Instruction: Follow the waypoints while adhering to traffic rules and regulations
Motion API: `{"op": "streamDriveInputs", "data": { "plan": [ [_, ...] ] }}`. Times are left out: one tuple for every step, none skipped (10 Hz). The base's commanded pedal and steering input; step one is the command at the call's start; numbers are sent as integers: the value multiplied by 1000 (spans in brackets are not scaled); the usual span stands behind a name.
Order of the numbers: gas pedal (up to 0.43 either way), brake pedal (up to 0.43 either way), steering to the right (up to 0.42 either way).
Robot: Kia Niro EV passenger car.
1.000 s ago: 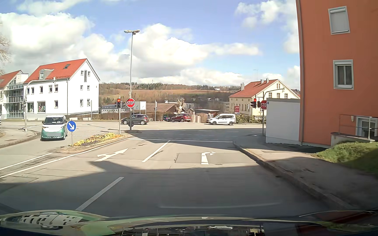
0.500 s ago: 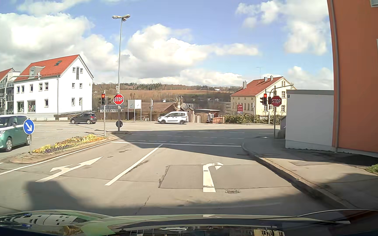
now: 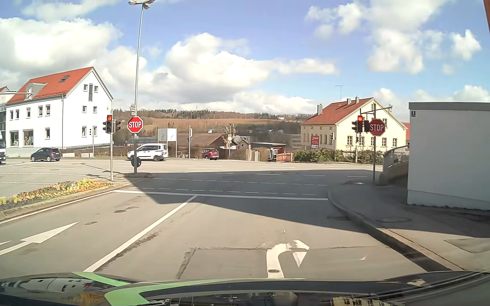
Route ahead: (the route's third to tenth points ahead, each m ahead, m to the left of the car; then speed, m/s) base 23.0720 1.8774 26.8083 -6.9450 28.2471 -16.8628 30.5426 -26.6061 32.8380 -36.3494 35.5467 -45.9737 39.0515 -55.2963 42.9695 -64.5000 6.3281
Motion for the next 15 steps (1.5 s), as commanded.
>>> {"op": "streamDriveInputs", "data": {
  "plan": [
    [0,354,14],
    [0,348,15],
    [0,348,17],
    [0,348,19],
    [0,348,19],
    [0,348,19],
    [0,348,19],
    [0,348,19],
    [0,341,20],
    [0,341,22],
    [0,341,25],
    [0,341,28],
    [0,341,31],
    [0,341,34],
    [0,323,35]
  ]
}}
